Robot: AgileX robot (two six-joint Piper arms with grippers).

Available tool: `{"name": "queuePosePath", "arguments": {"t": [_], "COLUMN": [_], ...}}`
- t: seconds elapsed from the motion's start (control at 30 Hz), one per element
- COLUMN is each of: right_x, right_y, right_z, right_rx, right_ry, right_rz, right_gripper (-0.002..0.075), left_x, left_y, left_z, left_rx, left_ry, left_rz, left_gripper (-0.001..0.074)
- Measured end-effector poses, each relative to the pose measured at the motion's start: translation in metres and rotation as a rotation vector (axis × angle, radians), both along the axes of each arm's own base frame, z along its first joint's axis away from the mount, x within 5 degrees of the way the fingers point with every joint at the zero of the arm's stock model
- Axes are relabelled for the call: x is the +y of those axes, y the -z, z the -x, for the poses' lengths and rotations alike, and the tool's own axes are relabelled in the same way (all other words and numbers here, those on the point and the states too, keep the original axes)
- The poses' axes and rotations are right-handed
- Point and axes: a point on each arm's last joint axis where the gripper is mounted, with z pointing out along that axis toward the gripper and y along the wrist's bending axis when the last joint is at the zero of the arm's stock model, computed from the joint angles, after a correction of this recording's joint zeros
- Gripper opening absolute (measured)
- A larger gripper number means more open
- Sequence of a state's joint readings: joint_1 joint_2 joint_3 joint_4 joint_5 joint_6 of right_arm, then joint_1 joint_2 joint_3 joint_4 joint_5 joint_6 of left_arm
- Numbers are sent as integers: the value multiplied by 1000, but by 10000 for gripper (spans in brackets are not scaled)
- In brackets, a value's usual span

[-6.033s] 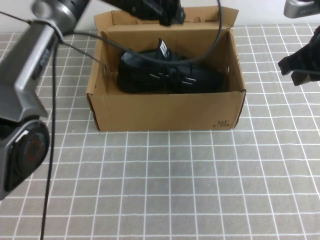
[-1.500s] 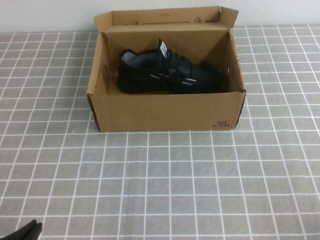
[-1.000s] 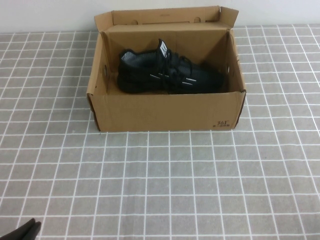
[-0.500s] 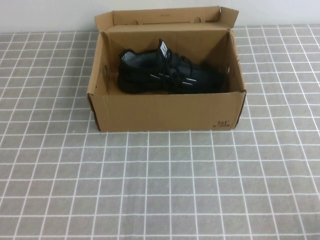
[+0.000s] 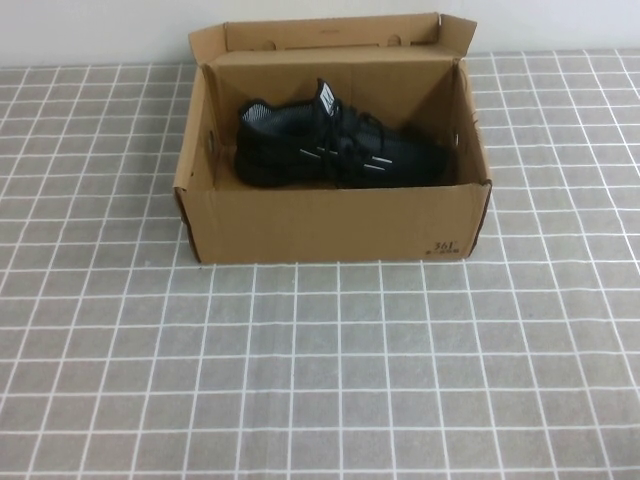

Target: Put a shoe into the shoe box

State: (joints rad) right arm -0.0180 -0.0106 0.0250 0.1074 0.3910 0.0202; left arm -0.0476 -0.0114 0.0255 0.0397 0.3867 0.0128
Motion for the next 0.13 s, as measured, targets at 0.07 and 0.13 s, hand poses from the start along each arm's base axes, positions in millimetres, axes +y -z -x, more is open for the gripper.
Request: {"name": "queuePosePath", "arguments": {"t": [0.07,0.13], "right_x": [0,0], "right_y": [0,0], "right_z": [0,0], "right_rx": [-2,-4], "right_ry": [0,0], "right_rz": [-1,-1], "right_gripper": [-16,-16], "left_x": [0,0], "left_y": [0,0], "left_z": [0,0], "left_rx": [0,0], "left_ry": [0,0], "left_rz": [-2,-2], "left_gripper": [0,0]}}
